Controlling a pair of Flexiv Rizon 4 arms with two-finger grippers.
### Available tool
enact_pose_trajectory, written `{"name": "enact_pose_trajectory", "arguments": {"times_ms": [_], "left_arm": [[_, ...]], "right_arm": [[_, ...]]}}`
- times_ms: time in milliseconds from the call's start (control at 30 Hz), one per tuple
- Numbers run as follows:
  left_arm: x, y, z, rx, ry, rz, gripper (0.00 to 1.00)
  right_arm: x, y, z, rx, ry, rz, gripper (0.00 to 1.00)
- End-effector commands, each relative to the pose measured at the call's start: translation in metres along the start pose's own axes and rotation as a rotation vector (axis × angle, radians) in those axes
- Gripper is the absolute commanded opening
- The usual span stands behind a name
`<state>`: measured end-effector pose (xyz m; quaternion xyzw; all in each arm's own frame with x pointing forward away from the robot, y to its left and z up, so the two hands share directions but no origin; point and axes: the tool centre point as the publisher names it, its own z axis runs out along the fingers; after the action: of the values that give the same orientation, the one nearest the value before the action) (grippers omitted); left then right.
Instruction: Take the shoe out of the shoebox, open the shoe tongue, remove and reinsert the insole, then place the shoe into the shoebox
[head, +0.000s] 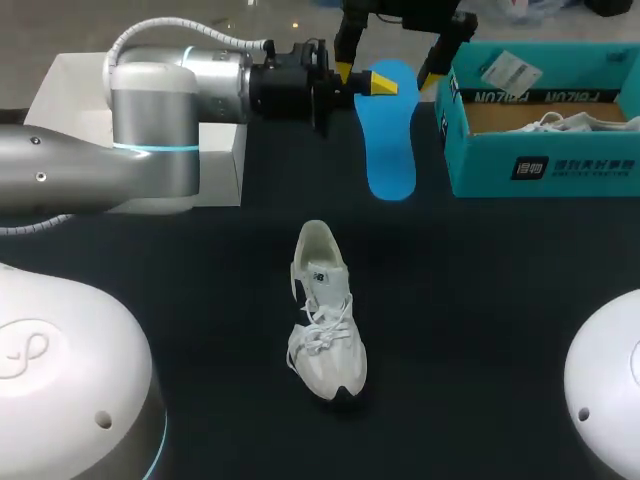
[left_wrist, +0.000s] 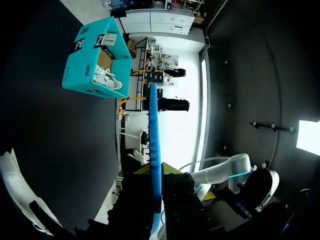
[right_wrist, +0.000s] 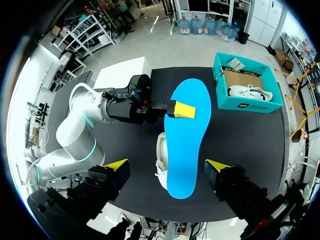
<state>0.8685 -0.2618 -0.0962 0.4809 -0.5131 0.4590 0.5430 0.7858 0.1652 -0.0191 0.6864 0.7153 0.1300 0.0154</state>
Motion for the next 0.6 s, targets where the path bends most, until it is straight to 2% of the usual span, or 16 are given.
{"name": "enact_pose_trajectory", "arguments": {"times_ms": [33, 267, 400, 600], "left_arm": [[0.006, 0.004, -0.003, -0.003, -0.023, -0.001, 0.0], [0.01, 0.01, -0.005, 0.002, -0.034, 0.009, 0.0], [0.01, 0.012, -0.004, 0.005, -0.025, 0.015, 0.0], [0.012, 0.013, -0.001, 0.004, -0.02, 0.02, 0.0]], "right_arm": [[0.002, 0.007, 0.001, 0.044, -0.195, -0.022, 1.0], [-0.014, 0.009, 0.003, 0.092, -0.209, 0.04, 1.0], [-0.013, 0.008, 0.001, 0.063, -0.193, 0.086, 1.0], [-0.009, 0.009, 0.002, 0.071, -0.187, 0.071, 1.0]]}}
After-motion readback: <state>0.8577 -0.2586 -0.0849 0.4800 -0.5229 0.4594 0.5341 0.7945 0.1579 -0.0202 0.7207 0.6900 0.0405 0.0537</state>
